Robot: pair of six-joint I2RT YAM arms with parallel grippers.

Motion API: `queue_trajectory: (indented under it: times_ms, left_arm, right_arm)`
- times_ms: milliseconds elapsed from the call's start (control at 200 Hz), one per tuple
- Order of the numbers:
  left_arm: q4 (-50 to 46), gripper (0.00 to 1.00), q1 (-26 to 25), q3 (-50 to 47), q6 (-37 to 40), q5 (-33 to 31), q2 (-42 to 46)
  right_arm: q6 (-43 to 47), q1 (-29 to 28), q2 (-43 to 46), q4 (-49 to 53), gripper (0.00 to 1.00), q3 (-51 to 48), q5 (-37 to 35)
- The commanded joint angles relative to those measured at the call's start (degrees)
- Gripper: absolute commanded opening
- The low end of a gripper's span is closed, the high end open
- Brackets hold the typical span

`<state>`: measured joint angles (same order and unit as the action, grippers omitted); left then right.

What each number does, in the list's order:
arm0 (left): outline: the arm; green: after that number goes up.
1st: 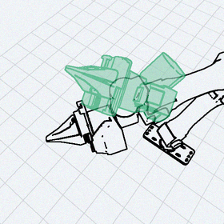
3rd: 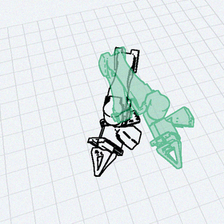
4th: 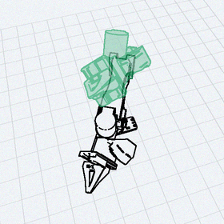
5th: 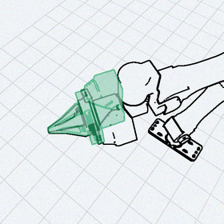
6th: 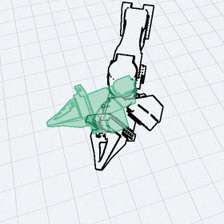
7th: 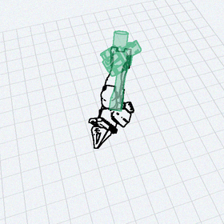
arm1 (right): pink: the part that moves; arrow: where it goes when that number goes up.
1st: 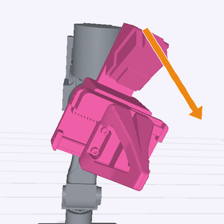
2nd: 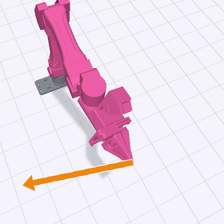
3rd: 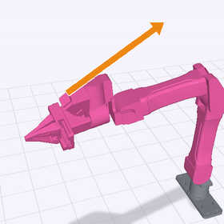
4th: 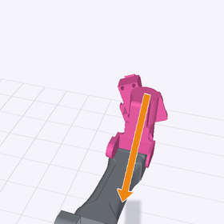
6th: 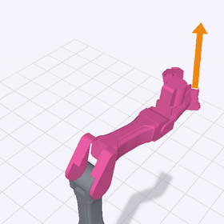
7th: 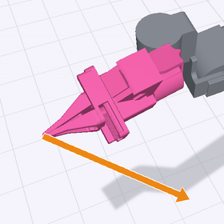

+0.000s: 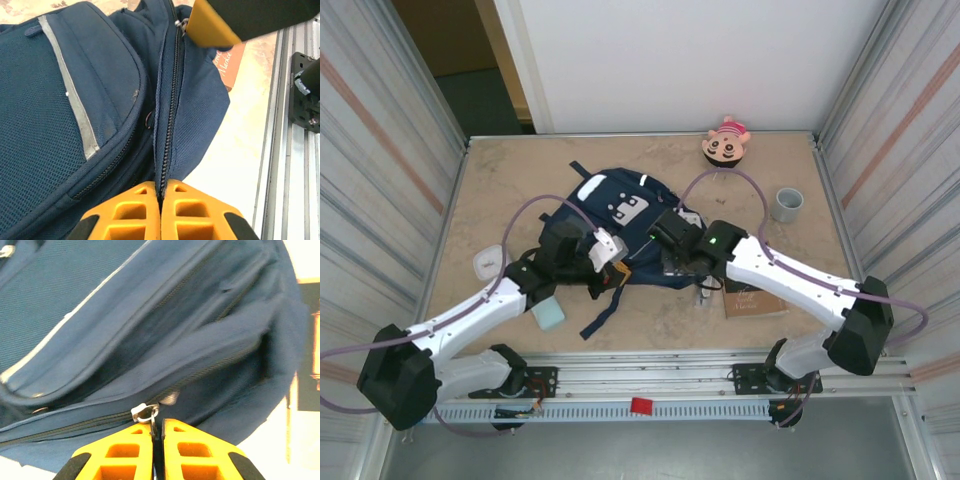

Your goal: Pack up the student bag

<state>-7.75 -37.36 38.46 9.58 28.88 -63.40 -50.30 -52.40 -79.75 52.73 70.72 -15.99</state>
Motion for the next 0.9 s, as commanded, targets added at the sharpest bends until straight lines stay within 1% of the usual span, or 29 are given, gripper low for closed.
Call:
queue_trajectory:
  times_ms: [0,125,135,195,230,296,356,416,486,541,591,626,711,747,777,832,857,877,897]
  left_arm:
    - [-5.2,0.00,0.9,0.1,1.9,-0.5,3.7]
    - [-2.3,0.00,0.9,-0.1,2.0,2.0,3.7]
    - [-2.1,0.02,0.9,-0.1,2.0,2.2,3.7]
    - [-0.6,0.26,0.9,0.5,1.5,3.3,3.5]
    - [-0.3,0.36,0.7,0.9,2.2,3.8,3.4]
    - [-0.2,0.53,-0.4,1.7,4.3,2.7,3.4]
    - [-0.5,0.60,-1.3,2.6,6.2,1.7,3.2]
    - [-3.0,0.67,-2.5,3.8,9.4,1.1,2.5]
    - [-5.6,0.74,-4.3,4.7,12.9,0.4,0.9]
    - [-7.1,0.78,-5.6,5.0,14.8,0.1,-0.6]
    - [-7.0,0.78,-7.1,4.9,15.3,-1.9,-1.9]
    - [-6.1,0.76,-7.8,4.5,15.3,-4.1,-2.9]
    - [-3.8,0.57,-8.5,3.9,13.2,-10.3,-4.7]
    - [-3.3,0.47,-8.5,3.8,12.8,-12.2,-5.0]
    - [-3.5,0.40,-8.4,3.8,13.4,-12.6,-5.0]
    - [-3.2,0.20,-7.9,3.2,15.4,-11.1,-4.3]
    - [-3.1,0.11,-7.6,2.7,16.9,-9.6,-3.7]
    - [-2.9,0.05,-7.3,2.3,18.5,-8.3,-3.2]
    - [-2.6,0.02,-6.9,1.8,20.2,-6.8,-2.5]
  right_arm:
    - [5.4,5.3,5.1,7.1,0.00,-4.2,-5.0]
    - [12.3,6.2,10.1,-5.8,0.00,-8.4,8.9]
    - [12.3,6.2,10.4,-6.4,0.00,-8.7,9.7]
    - [12.8,7.4,11.6,-10.1,0.00,-10.2,15.9]
    - [12.7,8.0,12.1,-11.7,0.00,-10.8,19.4]
    - [12.0,8.6,13.0,-13.8,0.00,-11.7,23.1]
    - [10.1,9.3,13.1,-15.6,0.00,-12.2,26.9]
    - [8.0,9.8,13.3,-18.0,0.00,-12.7,30.5]
    - [5.8,9.8,13.3,-19.6,0.00,-12.9,32.2]
    - [4.0,9.8,13.1,-20.4,0.00,-13.1,33.2]
    - [2.3,9.8,13.0,-21.1,0.00,-13.5,33.9]
    - [1.1,9.6,12.8,-22.3,0.00,-14.0,34.8]
    - [-1.9,8.5,12.8,-25.9,0.00,-15.5,36.4]
    - [-2.6,7.8,12.9,-27.5,0.00,-15.9,36.8]
    - [-2.8,7.2,12.8,-28.4,0.00,-16.0,37.3]
    - [-2.2,7.0,12.8,-28.8,0.00,-15.8,38.5]
    - [-1.5,7.2,12.8,-28.8,0.06,-15.7,39.1]
    - [-0.8,7.5,13.0,-28.5,0.14,-15.7,39.6]
    - [0.1,8.0,13.3,-28.1,0.23,-15.6,39.9]
